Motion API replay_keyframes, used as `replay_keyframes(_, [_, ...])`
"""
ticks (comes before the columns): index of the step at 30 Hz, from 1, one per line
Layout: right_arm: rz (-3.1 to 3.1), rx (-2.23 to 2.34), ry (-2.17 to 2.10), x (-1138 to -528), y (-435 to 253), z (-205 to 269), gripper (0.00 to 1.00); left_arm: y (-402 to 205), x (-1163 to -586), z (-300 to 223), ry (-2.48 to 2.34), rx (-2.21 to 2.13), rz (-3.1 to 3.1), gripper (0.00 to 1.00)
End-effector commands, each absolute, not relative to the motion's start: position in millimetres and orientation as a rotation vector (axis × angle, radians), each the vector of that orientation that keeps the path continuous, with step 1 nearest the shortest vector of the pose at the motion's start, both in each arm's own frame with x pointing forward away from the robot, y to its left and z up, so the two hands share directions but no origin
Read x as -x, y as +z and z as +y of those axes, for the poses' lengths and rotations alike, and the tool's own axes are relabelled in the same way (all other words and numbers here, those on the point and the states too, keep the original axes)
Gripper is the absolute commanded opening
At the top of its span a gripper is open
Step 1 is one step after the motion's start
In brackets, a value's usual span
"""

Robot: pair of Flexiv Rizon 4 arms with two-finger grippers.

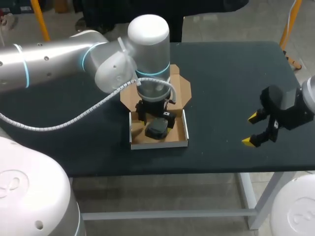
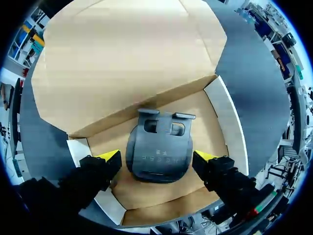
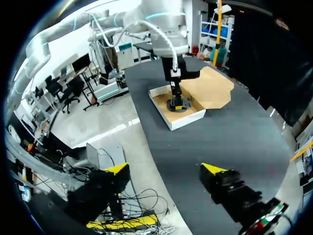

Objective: Assemble the packaging by folding the flat box into shape, placing the metal phone stand inside, and closing the box properly

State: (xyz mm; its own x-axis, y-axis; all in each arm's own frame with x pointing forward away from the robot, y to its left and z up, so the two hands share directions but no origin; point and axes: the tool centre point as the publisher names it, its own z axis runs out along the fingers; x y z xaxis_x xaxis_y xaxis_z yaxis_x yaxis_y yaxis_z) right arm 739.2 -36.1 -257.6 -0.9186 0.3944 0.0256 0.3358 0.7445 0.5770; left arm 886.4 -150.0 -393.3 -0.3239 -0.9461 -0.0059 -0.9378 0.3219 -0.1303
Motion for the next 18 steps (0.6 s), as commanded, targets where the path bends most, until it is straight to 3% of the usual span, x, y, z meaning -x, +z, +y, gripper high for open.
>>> replay_keyframes(1, [2.819, -0.602, 0.895, -733.6, -259.6, -33.2, 1.00, -385.1, -883.5, -152.1, -0.139, 1.804, 2.454, 1.00])
replay_keyframes(18, [2.819, -0.602, 0.895, -733.6, -259.6, -33.2, 1.00, -378.9, -880.5, -152.3, -0.114, 1.853, 2.432, 1.00])
